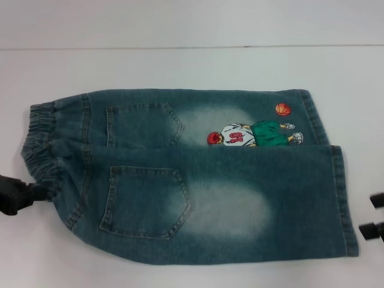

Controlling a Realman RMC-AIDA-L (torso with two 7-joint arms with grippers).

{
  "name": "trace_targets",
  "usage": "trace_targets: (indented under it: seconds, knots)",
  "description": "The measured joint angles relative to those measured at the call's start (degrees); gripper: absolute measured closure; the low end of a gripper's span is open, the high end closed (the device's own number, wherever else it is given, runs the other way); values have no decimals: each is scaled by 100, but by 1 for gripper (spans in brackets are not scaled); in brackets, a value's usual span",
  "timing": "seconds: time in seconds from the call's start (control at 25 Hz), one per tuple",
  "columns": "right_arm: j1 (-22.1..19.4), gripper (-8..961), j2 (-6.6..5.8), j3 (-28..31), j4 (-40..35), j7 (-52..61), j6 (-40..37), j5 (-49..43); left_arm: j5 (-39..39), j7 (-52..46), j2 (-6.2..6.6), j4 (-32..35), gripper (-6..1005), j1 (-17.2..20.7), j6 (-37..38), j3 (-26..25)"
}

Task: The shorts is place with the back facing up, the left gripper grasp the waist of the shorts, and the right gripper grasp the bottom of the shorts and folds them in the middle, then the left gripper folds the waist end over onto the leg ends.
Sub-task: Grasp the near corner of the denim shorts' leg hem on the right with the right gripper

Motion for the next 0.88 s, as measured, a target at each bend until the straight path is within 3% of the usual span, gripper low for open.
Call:
trace_targets:
  seconds: [0.24,0.88]
  knots:
    - [254,12,46,-563,34,794,16,-989,26,-2,-6,0,917,-12,-3,3]
    - [396,11,83,-1362,882,1653,695,-1266,11,65,-44,12,917,34,39,10]
